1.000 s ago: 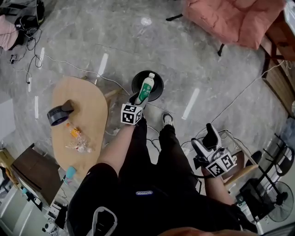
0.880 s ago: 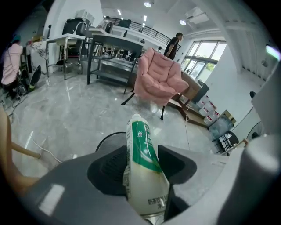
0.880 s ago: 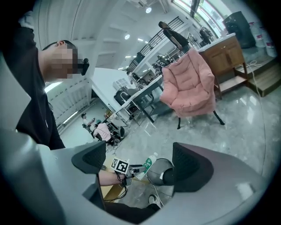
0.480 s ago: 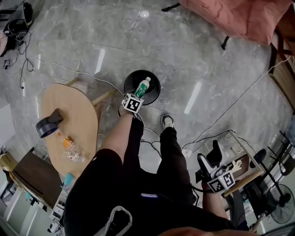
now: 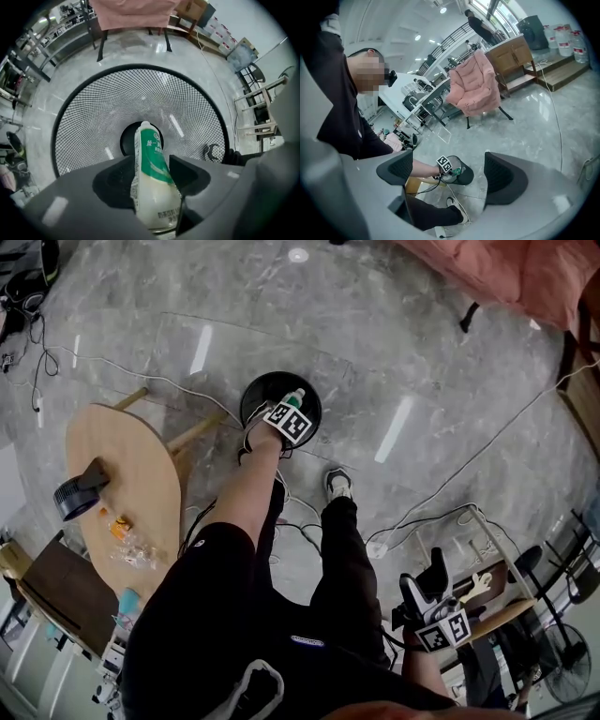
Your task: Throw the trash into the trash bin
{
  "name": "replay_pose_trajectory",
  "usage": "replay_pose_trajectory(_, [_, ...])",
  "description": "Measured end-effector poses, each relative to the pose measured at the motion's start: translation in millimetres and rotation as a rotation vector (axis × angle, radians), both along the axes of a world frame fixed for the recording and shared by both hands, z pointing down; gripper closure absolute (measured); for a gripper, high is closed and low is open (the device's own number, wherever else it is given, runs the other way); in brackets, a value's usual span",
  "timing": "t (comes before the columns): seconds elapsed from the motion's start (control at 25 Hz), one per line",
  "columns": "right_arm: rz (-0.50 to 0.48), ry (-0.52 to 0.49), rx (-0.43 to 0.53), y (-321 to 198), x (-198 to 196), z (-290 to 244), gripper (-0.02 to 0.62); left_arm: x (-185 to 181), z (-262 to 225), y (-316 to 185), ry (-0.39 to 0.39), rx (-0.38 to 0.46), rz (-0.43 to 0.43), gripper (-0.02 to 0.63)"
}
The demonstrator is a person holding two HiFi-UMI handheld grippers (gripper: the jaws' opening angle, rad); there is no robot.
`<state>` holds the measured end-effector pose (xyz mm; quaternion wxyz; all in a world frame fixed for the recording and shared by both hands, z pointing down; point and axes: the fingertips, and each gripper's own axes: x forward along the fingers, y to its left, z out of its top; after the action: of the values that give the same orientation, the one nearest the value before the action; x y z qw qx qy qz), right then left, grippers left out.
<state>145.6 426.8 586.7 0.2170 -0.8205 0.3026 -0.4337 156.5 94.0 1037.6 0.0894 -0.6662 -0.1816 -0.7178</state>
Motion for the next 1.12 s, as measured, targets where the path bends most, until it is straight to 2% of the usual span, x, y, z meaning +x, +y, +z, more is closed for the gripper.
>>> replay_pose_trajectory(0.2, [0.005, -0.024, -0.006, 7.7, -10.2, 6.6, 0.091, 0.2, 10.0, 10.7, 0.009, 0.035, 0.020, 0.357])
replay_pose_trajectory(0.36, [-0.023, -0.024, 0.017, -1.1, -13.4, 7.0, 0.091, 2.6, -1.8, 7.3, 0.035, 0.031, 0.038, 0.264])
replay_pose_trajectory(0.64, [-0.106, 0.000, 0.075, -25.4, -11.7, -19.9, 0.091, 9.3, -81.3, 0.2, 0.209, 0.003, -0.023, 0.258])
replay_pose_trajectory(0.76, [-0.159, 0.020, 0.105, -38.3, -9.9, -35.3, 0.091, -2.7, -131.0, 5.4, 0.257, -0.045, -0.115, 0.254])
replay_pose_trajectory(0.84, [-0.211, 0.031, 0.126, -50.2, -8.5, -44.8, 0.091, -7.5, -173.5, 2.6, 0.326, -0.053, -0.191, 0.247])
replay_pose_trajectory(1.0, [-0.349, 0.093, 0.170, -74.2, 3.4, -83.1, 0.091, -35.9, -268.6, -1.6, 0.505, -0.008, -0.327, 0.248])
replay_pose_trajectory(1.12, [-0.470, 0.173, 0.207, -97.2, 19.5, -109.7, 0.091, -75.1, -321.1, -5.0, 0.574, 0.041, -0.426, 0.248])
